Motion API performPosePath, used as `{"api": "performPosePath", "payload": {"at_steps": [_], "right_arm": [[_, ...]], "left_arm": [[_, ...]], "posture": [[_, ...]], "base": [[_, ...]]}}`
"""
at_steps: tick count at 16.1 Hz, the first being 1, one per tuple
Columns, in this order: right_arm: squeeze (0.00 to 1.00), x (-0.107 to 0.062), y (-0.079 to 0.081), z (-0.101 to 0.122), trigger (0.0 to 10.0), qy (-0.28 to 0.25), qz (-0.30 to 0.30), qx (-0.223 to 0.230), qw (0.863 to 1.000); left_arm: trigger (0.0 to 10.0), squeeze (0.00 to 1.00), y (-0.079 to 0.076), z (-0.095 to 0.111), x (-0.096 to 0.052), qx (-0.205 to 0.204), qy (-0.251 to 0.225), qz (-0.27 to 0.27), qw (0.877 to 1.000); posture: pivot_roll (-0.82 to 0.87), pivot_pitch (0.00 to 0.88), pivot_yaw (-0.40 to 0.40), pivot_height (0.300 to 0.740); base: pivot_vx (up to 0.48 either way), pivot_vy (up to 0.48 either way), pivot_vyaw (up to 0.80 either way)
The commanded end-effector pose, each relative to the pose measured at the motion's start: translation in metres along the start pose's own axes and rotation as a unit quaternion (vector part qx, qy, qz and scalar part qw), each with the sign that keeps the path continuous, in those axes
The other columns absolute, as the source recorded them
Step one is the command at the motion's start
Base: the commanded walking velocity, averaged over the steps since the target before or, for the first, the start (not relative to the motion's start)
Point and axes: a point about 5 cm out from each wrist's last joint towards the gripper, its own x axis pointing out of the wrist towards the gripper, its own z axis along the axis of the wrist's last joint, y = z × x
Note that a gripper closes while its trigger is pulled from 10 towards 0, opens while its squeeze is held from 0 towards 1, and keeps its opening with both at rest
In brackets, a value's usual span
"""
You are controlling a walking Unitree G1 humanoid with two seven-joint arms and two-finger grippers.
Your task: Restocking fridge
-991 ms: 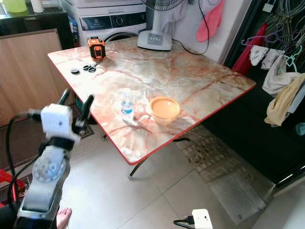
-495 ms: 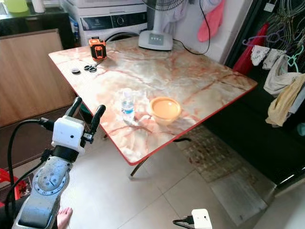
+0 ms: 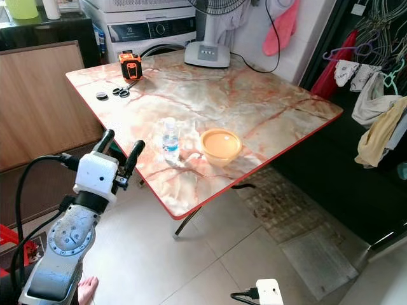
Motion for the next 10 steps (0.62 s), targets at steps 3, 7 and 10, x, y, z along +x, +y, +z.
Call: {"api": "performPosePath", "payload": {"at_steps": [3,7,10], "right_arm": [[0.0,0.0,-0.001,-0.002,10.0,0.0,-0.001,-0.003,1.0],[0.0,0.0,-0.001,-0.001,10.0,-0.001,-0.001,-0.003,1.0],[0.0,0.0,-0.003,0.001,10.0,-0.002,-0.001,-0.005,1.0]], "left_arm": [[10.0,0.0,0.001,0.007,0.007,-0.005,-0.013,0.0,1.0],[10.0,0.0,0.008,0.009,0.011,-0.083,-0.009,0.035,0.996],[10.0,0.0,0.017,0.012,0.016,-0.199,-0.009,0.071,0.977]], "posture": [[-0.03,0.0,-0.093,0.74],[-0.03,0.0,-0.094,0.74],[-0.01,0.0,-0.112,0.74]], "base": [[0.18,0.0,0.0],[0.3,0.0,0.0],[0.303,0.0,0.0]]}}
